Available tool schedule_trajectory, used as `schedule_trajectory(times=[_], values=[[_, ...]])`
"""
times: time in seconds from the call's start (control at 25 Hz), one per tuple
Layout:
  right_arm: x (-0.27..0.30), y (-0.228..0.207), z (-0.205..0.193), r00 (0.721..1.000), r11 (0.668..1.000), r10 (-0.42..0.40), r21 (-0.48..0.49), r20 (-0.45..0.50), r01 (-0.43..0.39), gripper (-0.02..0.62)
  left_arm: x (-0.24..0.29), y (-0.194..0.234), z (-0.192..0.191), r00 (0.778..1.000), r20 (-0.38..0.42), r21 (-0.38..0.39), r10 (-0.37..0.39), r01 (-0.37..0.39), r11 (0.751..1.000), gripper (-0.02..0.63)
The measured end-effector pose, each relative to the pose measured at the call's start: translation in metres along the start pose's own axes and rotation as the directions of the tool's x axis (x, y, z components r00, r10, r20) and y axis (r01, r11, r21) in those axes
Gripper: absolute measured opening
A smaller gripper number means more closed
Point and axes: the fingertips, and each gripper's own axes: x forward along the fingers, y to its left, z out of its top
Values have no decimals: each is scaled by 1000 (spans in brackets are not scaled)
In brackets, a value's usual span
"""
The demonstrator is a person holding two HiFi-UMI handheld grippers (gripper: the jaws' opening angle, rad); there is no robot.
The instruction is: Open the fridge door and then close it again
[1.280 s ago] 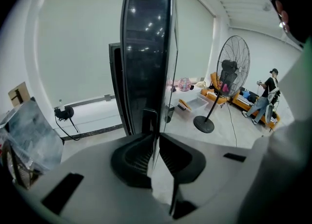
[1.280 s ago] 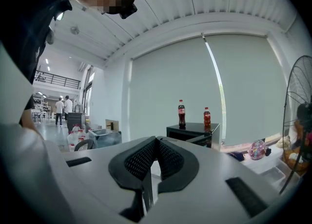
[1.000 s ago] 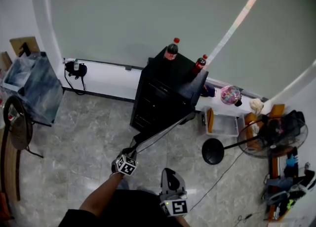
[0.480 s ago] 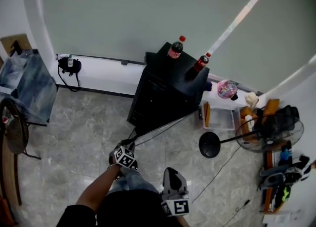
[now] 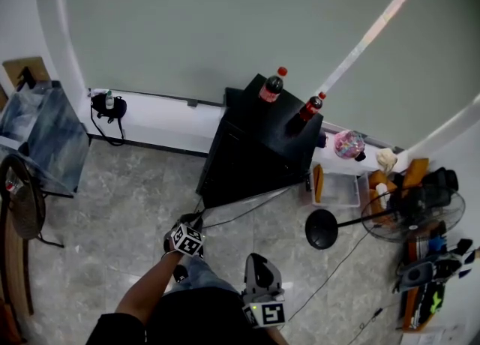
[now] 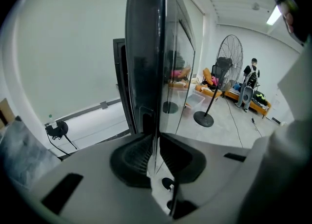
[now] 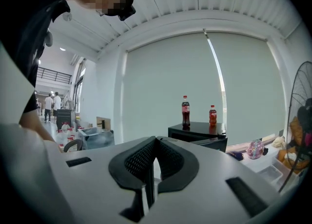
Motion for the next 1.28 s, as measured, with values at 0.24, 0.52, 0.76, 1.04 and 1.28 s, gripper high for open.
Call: schedule_trajectory(times=[0.24, 0.52, 0.76, 1.04, 1.28], values=[[32, -16, 7, 1000, 1000, 6, 17, 30, -6, 9, 10, 27, 7, 999, -12, -8, 29, -30, 1000, 48], [64, -44, 17, 997, 999, 7, 33, 75, -9, 9, 24, 57, 19, 997, -20, -57, 72, -73, 996, 48], [86, -65, 16, 997, 999, 32, 40, 67, -35, 9, 40, 85, 34, 994, -20, -85, 105, -107, 991, 48], [104, -80, 12, 999, 999, 7, 41, 37, -9, 9, 62, 115, 59, 994, -9, -84, 113, -114, 990, 43], [115, -87, 15, 997, 996, -70, 58, 31, 68, 9, 82, 132, 77, 997, -21, -25, 75, -76, 997, 41]])
